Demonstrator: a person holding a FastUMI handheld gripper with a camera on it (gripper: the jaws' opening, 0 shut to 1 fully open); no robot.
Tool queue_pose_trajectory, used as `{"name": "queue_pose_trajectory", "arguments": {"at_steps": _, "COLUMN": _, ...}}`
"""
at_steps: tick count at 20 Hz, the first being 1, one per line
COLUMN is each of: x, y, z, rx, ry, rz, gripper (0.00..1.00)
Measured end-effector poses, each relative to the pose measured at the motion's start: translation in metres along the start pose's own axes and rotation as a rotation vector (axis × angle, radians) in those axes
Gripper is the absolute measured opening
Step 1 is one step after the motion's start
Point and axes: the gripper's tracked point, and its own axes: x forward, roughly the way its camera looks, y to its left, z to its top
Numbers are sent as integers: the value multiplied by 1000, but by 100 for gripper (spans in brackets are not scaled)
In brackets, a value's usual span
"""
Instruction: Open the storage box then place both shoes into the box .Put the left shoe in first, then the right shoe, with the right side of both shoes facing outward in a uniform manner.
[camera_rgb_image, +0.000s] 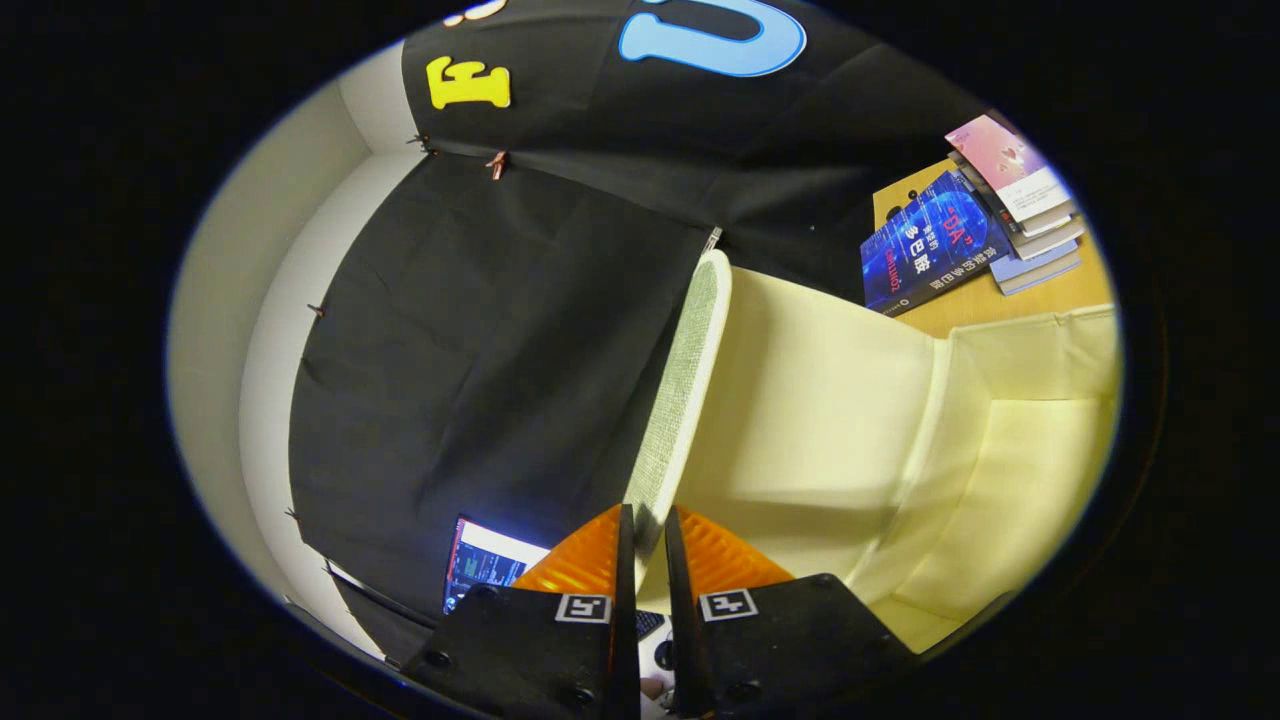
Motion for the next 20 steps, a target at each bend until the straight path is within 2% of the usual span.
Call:
{"name": "queue_pose_trajectory", "arguments": {"at_steps": 3, "x": -4, "y": -4, "z": 2, "rx": 13, "ry": -16, "rz": 2, "gripper": 38}}
{"name": "queue_pose_trajectory", "arguments": {"at_steps": 4, "x": -7, "y": -6, "z": 2, "rx": 17, "ry": -19, "rz": 2, "gripper": 41}}
{"name": "queue_pose_trajectory", "arguments": {"at_steps": 5, "x": -12, "y": -8, "z": 3, "rx": 22, "ry": -22, "rz": 0, "gripper": 48}}
{"name": "queue_pose_trajectory", "arguments": {"at_steps": 8, "x": -30, "y": -19, "z": 11, "rx": -4, "ry": -41, "rz": -33, "gripper": 74}}
{"name": "queue_pose_trajectory", "arguments": {"at_steps": 9, "x": -39, "y": -24, "z": 17, "rx": -19, "ry": -59, "rz": -49, "gripper": 89}}
{"name": "queue_pose_trajectory", "arguments": {"at_steps": 11, "x": -58, "y": -33, "z": 25, "rx": -44, "ry": -94, "rz": -94, "gripper": 92}}
{"name": "queue_pose_trajectory", "arguments": {"at_steps": 16, "x": -131, "y": -66, "z": 43, "rx": -139, "ry": -179, "rz": -272, "gripper": 96}}
{"name": "queue_pose_trajectory", "arguments": {"at_steps": 20, "x": -207, "y": -112, "z": 45, "rx": -251, "ry": -196, "rz": -507, "gripper": 96}}
